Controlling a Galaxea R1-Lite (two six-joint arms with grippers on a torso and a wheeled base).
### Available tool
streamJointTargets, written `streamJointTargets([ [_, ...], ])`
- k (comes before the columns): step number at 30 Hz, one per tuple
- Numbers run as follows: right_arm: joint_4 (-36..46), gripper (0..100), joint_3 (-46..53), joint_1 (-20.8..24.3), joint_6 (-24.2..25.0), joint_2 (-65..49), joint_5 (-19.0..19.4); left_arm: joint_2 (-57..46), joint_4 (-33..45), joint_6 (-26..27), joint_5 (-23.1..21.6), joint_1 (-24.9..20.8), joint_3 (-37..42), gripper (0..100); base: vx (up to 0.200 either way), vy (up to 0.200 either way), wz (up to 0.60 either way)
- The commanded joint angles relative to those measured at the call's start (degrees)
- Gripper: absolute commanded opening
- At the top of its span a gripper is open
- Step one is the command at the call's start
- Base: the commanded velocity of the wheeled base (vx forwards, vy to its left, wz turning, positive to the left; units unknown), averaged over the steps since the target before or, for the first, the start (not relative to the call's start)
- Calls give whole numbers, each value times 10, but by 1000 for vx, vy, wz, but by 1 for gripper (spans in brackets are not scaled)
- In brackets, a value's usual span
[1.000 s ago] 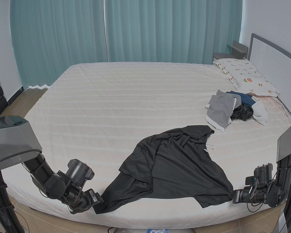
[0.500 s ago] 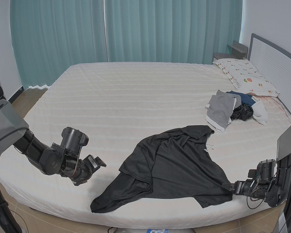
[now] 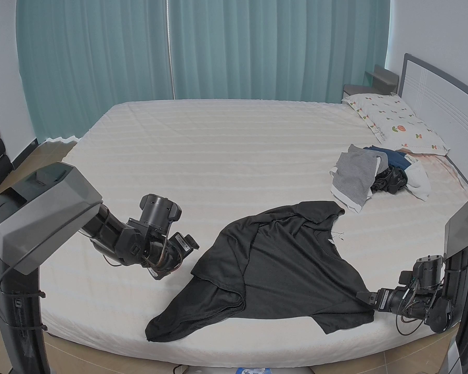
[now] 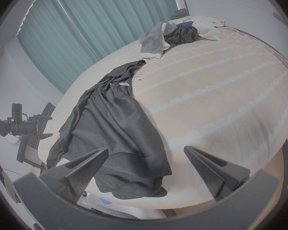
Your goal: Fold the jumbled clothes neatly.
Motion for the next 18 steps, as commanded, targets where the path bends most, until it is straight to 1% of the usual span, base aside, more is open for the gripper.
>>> streamJointTargets([
  [1,0,100,10,7,1,2,0,40,0,0,2,-14,-28,100,0,0,0],
  [5,-1,100,10,10,2,2,0,45,0,3,2,-26,-37,100,0,0,0],
  [9,-1,100,10,11,9,2,0,64,0,18,3,-32,-51,100,0,0,0],
  [12,0,100,10,16,19,2,0,69,1,18,3,-32,-58,100,0,0,0],
  [18,1,100,10,23,23,4,0,73,1,19,3,-40,-67,100,0,0,0],
])
